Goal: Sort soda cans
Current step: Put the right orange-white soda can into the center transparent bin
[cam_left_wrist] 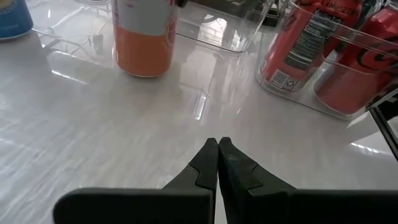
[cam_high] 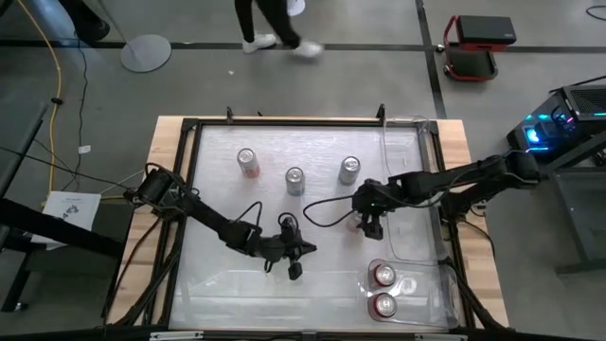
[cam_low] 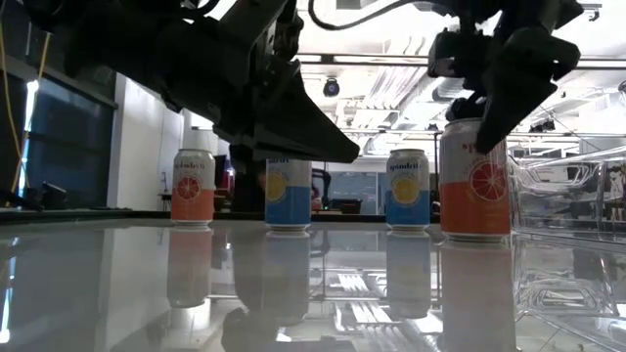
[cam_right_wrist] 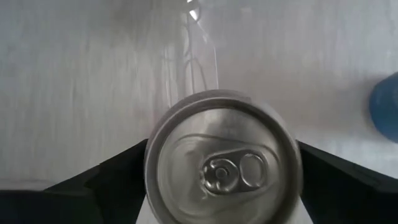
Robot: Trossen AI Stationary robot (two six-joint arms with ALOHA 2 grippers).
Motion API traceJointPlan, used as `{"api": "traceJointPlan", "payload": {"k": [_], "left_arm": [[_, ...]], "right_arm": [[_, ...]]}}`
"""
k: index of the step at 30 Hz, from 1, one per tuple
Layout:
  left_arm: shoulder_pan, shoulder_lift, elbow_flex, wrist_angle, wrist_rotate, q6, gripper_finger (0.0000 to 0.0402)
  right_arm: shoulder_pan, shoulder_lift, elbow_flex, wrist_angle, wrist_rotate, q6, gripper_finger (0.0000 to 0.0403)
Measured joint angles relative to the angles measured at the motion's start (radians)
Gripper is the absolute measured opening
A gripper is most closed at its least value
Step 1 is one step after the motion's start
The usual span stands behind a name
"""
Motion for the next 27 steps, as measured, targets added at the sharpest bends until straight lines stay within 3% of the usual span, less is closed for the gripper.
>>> {"api": "traceJointPlan", "payload": {"k": [6,8,12,16,21,27], "left_arm": [[0.0,0.0,0.0,-0.001,0.0,0.008,0.0],[0.0,0.0,0.0,-0.001,0.0,0.007,0.0],[0.0,0.0,0.0,-0.001,-0.001,0.007,0.0],[0.0,0.0,0.0,0.0,-0.001,0.007,0.0],[0.0,0.001,0.0,0.009,-0.001,0.007,0.0],[0.0,0.001,0.0,0.033,-0.003,0.008,0.0]], "right_arm": [[0.0,0.02,0.0,0.045,-0.001,-0.008,0.0289],[0.0,0.002,0.006,0.032,0.012,0.013,0.0287],[0.014,-0.082,0.084,-0.072,0.04,0.066,0.0287],[0.089,-0.187,0.197,-0.242,0.132,0.149,0.0287],[0.239,-0.308,0.299,-0.462,0.255,0.383,0.0287],[0.46,-0.426,0.233,-0.641,0.366,0.789,0.0287]]}}
